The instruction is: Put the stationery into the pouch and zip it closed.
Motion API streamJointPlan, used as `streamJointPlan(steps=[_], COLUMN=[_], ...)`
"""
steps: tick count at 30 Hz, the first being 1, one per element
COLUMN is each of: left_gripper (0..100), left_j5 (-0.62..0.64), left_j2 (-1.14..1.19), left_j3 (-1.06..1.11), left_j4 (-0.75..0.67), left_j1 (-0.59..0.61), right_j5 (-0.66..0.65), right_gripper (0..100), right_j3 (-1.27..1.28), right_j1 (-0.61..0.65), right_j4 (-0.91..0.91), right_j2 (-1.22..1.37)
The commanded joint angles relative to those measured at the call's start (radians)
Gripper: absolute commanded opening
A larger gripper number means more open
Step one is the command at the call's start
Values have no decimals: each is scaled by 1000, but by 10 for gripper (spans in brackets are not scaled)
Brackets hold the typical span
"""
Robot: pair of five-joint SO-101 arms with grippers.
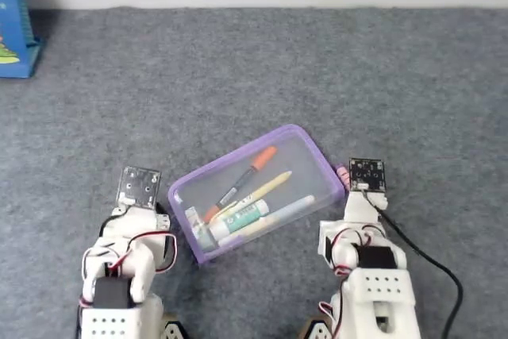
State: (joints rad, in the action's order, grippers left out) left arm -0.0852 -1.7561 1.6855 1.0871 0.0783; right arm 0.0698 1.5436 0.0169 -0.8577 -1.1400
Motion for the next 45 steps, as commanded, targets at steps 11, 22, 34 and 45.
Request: streamJointPlan(steps=[11, 22, 34, 45], left_gripper=[32, 33, 33, 33], left_j5=[-11, -8, 35, 41], left_j2=[-61, -61, -61, -61], left_j3=[-4, -4, -4, -4], left_j4=[57, 147, 172, 172], left_j1=[3, 9, 9, 9], right_j5=[11, 5, 5, 5], right_gripper=[8, 9, 9, 9], right_j3=[140, 141, 138, 138], right_j1=[-2, -4, -4, -4], right_j4=[-381, -400, -430, -430], right_j2=[-682, -636, -638, -638])
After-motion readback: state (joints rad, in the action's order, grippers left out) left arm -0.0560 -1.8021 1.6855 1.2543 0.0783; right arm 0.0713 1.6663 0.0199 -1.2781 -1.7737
